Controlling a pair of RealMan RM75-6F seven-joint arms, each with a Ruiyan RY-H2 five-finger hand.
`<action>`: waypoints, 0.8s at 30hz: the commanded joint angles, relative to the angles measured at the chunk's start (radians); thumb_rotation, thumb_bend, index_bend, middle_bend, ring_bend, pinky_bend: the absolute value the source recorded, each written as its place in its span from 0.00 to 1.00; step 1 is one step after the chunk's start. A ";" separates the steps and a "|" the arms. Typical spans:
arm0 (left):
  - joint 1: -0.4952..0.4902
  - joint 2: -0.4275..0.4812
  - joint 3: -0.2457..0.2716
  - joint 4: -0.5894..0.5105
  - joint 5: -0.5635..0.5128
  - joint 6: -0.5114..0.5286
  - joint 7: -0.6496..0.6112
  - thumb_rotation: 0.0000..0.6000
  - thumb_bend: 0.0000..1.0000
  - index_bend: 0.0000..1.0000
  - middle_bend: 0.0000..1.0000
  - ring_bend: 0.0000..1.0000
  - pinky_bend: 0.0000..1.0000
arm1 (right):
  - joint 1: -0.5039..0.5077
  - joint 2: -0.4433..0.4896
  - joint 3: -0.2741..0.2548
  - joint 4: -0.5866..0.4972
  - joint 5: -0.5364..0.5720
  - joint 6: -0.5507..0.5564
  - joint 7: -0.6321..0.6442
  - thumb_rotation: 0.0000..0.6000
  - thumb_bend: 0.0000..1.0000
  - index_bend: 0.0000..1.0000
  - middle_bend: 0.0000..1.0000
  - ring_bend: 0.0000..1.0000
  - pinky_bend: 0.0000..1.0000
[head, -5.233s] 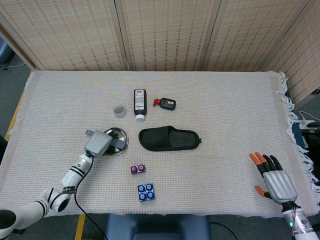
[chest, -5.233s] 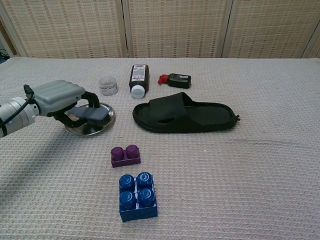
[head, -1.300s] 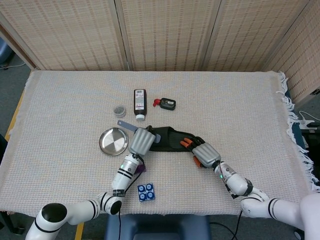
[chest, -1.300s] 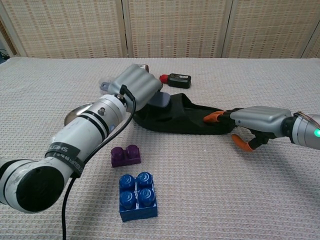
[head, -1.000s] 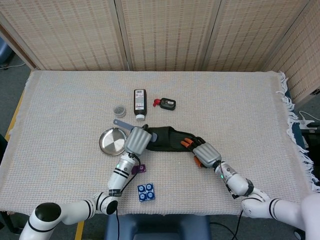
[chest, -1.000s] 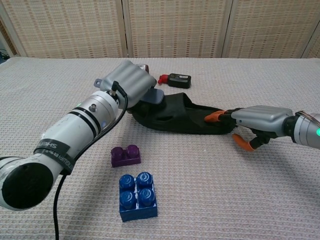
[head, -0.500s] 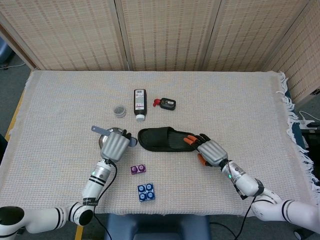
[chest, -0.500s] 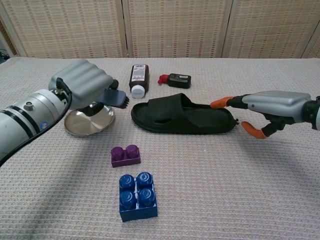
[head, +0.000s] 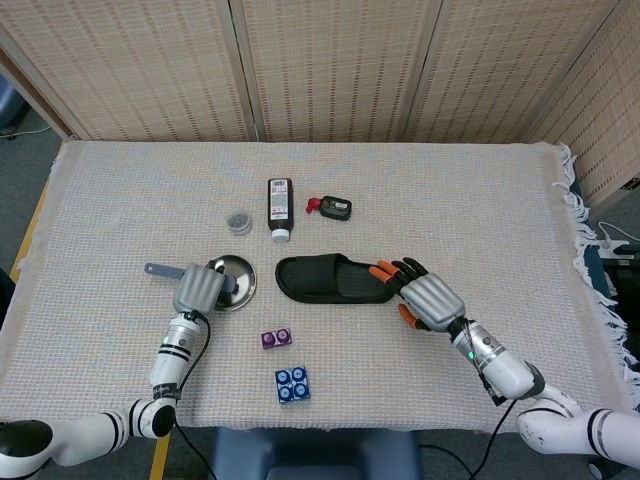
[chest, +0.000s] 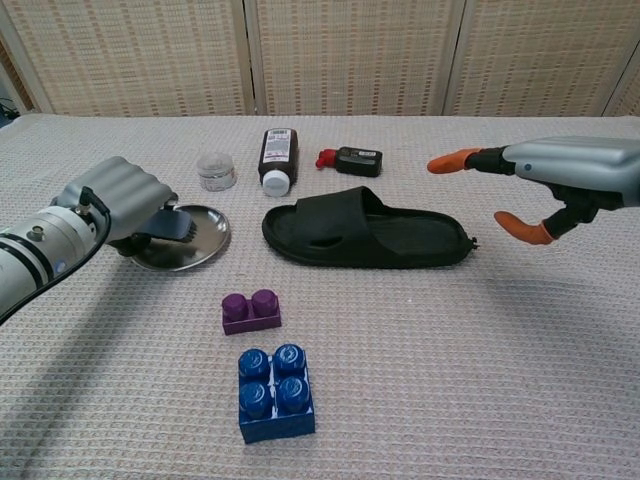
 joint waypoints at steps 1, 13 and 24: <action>0.004 0.004 -0.012 -0.018 -0.035 -0.023 0.008 1.00 0.42 0.33 0.39 0.91 1.00 | 0.000 -0.001 0.004 -0.001 0.008 0.000 -0.006 1.00 0.57 0.00 0.00 0.00 0.00; -0.005 0.027 -0.019 -0.096 -0.039 -0.026 0.001 1.00 0.42 0.04 0.07 0.88 1.00 | -0.004 0.011 0.005 -0.018 0.021 0.002 -0.031 1.00 0.57 0.00 0.00 0.00 0.00; 0.152 0.359 0.051 -0.585 0.170 0.183 -0.228 1.00 0.40 0.01 0.05 0.37 0.78 | -0.207 0.139 -0.091 -0.120 -0.068 0.280 -0.073 1.00 0.30 0.00 0.00 0.00 0.00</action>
